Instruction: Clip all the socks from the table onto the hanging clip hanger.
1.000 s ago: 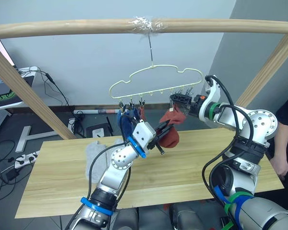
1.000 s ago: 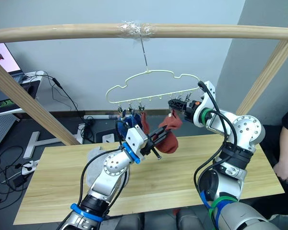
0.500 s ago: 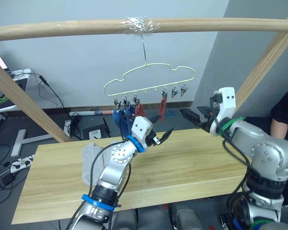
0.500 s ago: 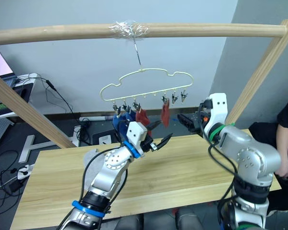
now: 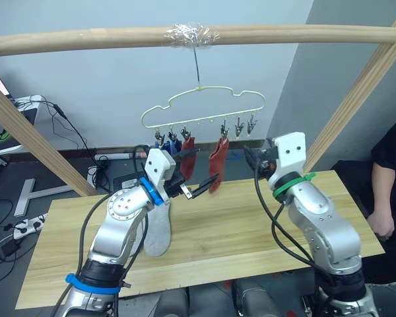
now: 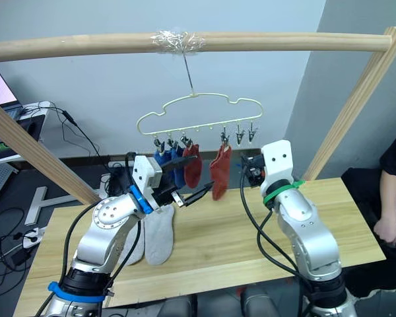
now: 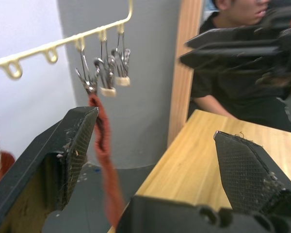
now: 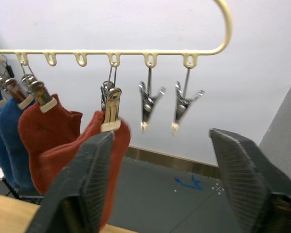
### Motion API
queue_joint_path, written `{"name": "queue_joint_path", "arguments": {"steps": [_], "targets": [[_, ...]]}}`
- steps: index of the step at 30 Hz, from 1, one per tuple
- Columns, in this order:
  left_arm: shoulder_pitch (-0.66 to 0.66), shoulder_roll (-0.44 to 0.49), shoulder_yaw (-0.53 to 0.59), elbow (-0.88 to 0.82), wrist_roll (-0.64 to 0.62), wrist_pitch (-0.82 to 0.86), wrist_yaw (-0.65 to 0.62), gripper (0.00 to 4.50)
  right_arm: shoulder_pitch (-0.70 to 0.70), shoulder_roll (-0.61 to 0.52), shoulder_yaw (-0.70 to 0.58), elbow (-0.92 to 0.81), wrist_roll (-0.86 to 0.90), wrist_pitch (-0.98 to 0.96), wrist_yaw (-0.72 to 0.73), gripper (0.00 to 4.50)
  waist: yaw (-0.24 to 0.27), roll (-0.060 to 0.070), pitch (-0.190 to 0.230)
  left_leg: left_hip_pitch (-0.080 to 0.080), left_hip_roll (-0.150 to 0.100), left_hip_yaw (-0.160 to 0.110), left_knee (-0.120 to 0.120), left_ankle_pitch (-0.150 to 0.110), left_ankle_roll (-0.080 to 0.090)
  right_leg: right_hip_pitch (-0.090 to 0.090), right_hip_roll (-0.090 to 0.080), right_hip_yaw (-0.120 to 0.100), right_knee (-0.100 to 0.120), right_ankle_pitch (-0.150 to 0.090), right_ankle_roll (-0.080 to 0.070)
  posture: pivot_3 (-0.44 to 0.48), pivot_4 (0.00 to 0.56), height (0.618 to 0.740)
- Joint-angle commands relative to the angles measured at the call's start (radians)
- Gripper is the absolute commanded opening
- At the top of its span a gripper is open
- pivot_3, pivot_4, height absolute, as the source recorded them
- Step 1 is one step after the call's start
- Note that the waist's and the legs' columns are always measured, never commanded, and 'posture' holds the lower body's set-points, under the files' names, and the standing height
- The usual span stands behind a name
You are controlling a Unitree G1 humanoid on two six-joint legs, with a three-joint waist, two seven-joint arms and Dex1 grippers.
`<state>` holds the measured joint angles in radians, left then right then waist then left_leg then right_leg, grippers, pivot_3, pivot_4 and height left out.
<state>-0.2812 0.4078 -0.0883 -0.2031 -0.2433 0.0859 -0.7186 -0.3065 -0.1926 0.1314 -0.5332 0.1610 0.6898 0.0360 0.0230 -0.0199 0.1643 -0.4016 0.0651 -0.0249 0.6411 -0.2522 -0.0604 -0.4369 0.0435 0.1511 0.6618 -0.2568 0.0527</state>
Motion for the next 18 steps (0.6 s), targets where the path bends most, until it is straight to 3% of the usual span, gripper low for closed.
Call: {"name": "queue_joint_path", "arguments": {"steps": [1,3,13,16,18], "targets": [[-0.020,0.022,0.028,-0.064,-0.043,0.018,-0.023,4.39,-0.006,0.027,0.014,0.006,-0.040,-0.068,-0.013,2.86,0.001,0.000,0.000,0.000,0.000,0.000,0.000,0.000,0.000,0.000,0.000,0.000,0.000,0.000,0.000,0.216,0.142,0.740],[-0.022,0.028,0.032,-0.071,-0.051,0.024,-0.027,4.39,-0.006,0.035,0.021,0.019,-0.055,-0.080,-0.009,2.21,0.002,0.000,0.000,0.000,0.000,0.000,0.000,0.000,0.000,0.000,0.000,0.000,0.000,0.000,0.000,0.216,0.142,0.740],[-0.040,0.033,0.039,-0.075,-0.059,0.034,-0.021,4.39,-0.059,0.077,0.013,0.138,-0.093,-0.144,0.000,2.21,0.003,0.000,0.000,0.000,0.000,0.000,0.001,0.000,0.000,0.000,0.000,0.000,0.001,0.000,0.000,0.224,0.141,0.740],[-0.036,0.032,0.035,-0.086,-0.062,0.033,-0.023,4.39,-0.101,0.099,0.009,0.214,-0.105,-0.179,-0.007,1.62,0.003,0.000,0.000,0.000,0.000,0.001,0.001,0.000,0.000,0.000,0.000,0.000,0.001,0.000,0.000,0.233,0.143,0.740],[-0.036,0.036,0.032,-0.085,-0.061,0.031,-0.028,4.39,-0.125,0.109,0.007,0.255,-0.114,-0.197,-0.006,1.62,0.003,0.000,0.000,0.000,0.000,0.000,0.001,0.000,0.000,0.000,0.000,0.000,0.001,0.000,0.000,0.238,0.146,0.740]]}}
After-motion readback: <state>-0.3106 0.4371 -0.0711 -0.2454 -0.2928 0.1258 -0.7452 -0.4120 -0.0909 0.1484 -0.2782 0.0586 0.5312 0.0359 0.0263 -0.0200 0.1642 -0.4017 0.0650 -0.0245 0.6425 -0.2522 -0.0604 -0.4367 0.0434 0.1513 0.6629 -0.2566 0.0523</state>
